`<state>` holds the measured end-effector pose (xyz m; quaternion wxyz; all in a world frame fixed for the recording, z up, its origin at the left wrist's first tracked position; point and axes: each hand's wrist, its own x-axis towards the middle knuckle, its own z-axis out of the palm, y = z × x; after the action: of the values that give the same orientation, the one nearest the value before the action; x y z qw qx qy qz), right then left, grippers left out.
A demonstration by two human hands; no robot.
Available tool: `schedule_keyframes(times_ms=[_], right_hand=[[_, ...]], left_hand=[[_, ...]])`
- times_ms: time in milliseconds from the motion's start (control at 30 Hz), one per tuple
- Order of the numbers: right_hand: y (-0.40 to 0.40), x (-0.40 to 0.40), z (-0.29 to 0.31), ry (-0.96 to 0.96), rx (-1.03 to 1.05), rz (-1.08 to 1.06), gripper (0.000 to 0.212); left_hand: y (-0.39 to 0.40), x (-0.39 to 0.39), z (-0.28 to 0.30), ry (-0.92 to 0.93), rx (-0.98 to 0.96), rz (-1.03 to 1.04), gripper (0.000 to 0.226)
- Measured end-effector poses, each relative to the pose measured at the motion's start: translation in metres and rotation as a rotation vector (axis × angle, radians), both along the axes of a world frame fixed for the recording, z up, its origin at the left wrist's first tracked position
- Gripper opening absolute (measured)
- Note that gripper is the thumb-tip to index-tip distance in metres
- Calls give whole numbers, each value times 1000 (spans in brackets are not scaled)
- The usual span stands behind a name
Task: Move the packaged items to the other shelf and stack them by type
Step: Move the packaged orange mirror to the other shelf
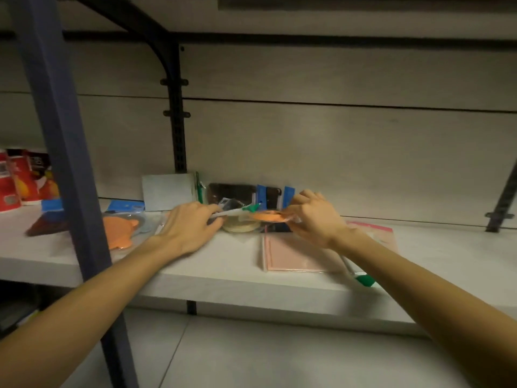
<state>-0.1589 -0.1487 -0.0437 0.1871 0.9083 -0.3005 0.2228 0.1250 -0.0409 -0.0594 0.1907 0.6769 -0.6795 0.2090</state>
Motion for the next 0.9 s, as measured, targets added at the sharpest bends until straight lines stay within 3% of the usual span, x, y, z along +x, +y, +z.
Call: schedule_keyframes(times_ms=[167, 333, 600, 900], right_hand=[[-1, -18, 1, -193, 79, -12, 30], [3, -40, 3, -581, 306, 3, 21], [20, -128, 20, -1087, 351, 58, 11], [73, -312, 36, -1194, 105, 20, 19]], left_hand=[[-12, -9, 6, 78, -156, 48, 34], [-13, -30, 15, 114, -238, 47, 37], [-17, -136, 47, 400, -349, -45, 38], [-23, -351, 58, 673, -351, -376, 25]])
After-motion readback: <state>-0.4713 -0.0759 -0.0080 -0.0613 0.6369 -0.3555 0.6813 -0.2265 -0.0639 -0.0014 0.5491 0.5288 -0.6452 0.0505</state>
